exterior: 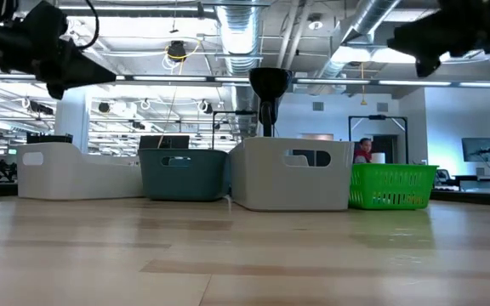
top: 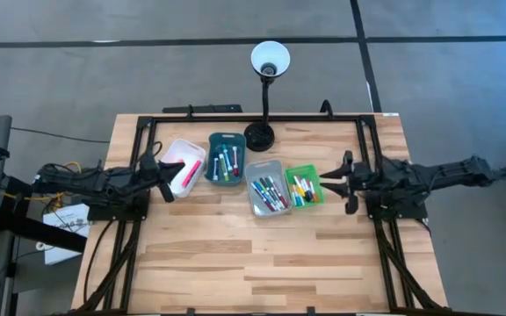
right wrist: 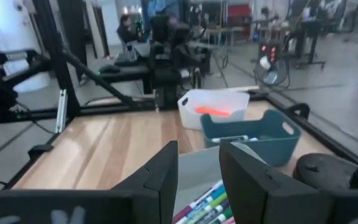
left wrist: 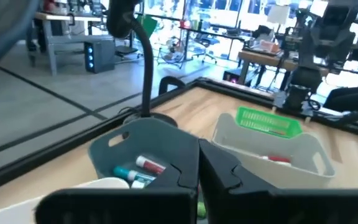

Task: Pick & Place Markers
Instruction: Return to Home Position

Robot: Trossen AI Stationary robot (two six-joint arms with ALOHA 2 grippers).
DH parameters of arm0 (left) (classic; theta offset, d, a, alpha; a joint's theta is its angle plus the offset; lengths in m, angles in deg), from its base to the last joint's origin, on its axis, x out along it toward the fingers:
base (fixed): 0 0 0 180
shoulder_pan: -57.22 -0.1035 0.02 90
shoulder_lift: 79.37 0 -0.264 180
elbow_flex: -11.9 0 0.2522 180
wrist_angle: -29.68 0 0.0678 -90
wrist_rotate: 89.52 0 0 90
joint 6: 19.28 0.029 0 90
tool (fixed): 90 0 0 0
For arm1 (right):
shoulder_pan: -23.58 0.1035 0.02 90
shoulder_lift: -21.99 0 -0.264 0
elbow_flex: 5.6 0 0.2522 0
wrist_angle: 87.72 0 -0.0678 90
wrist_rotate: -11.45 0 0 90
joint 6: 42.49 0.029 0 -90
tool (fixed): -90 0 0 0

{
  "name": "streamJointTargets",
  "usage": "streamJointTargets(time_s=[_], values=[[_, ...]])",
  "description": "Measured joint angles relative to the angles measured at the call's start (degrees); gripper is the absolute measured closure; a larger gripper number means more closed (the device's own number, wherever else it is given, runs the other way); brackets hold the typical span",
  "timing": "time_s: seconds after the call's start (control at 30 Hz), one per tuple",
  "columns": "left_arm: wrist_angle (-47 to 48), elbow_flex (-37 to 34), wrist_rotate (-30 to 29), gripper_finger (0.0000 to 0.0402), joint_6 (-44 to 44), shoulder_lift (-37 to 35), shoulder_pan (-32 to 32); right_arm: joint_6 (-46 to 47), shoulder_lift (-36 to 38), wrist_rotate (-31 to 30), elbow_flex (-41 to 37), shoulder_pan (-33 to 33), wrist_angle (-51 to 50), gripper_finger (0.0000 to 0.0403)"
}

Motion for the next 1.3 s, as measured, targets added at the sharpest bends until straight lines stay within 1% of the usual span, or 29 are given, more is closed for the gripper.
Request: streamJointTargets(time_s=[0.1,0.2,0.3,0.33,0.43,0.53,0.63,0.73,0.8,0.97,1.03,1.3], values=[[0.0,-1.3,-0.2,0.0398,0.0,-3.5,0.0,-0.7,7.3,1.2,-4.0,-0.9,0.0,0.0296],[0.1,-2.0,-0.3,0.0398,1.2,-6.8,0.0,-1.1,14.4,5.5,-7.3,-1.3,0.1,0.0296],[-0.3,-2.1,-0.2,0.0398,2.4,-7.4,0.0,-2.6,21.0,7.6,-9.5,-1.4,0.1,0.0296],[-0.1,-2.2,0.4,0.0398,2.7,-7.3,0.0,-3.2,22.0,7.9,-10.1,-1.3,0.6,0.0296],[-1.1,-2.9,1.4,0.0397,2.5,-7.2,0.0,-6.1,21.7,9.1,-11.6,-1.2,0.5,0.0296],[-2.9,-4.4,1.2,0.0398,2.5,-7.4,0.0,-8.2,20.7,9.5,-13.8,-1.3,2.8,0.0296],[-4.8,-6.4,1.1,0.0397,2.5,-7.5,0.0,-9.3,21.8,9.4,-16.5,-1.3,5.4,0.0296],[-10.9,-8.4,1.2,0.0395,3.5,-7.3,0.0,-8.6,21.7,9.7,-16.5,-1.3,5.0,0.0296],[-13.3,-9.1,1.3,0.0394,4.9,-7.3,0.0,-8.4,21.8,10.0,-16.5,-1.4,5.6,0.0296],[-13.3,-9.2,1.3,0.0396,5.4,-6.1,0.0,-9.5,21.7,8.7,-16.5,-1.3,2.8,0.0296],[-13.4,-9.2,1.4,0.0395,4.1,-5.3,0.0,-9.6,21.6,8.4,-16.5,-1.4,2.6,0.0296],[-13.6,-9.2,1.4,0.0392,4.2,-1.6,0.0,-9.6,21.6,8.5,-16.5,-1.4,2.6,0.0296]])
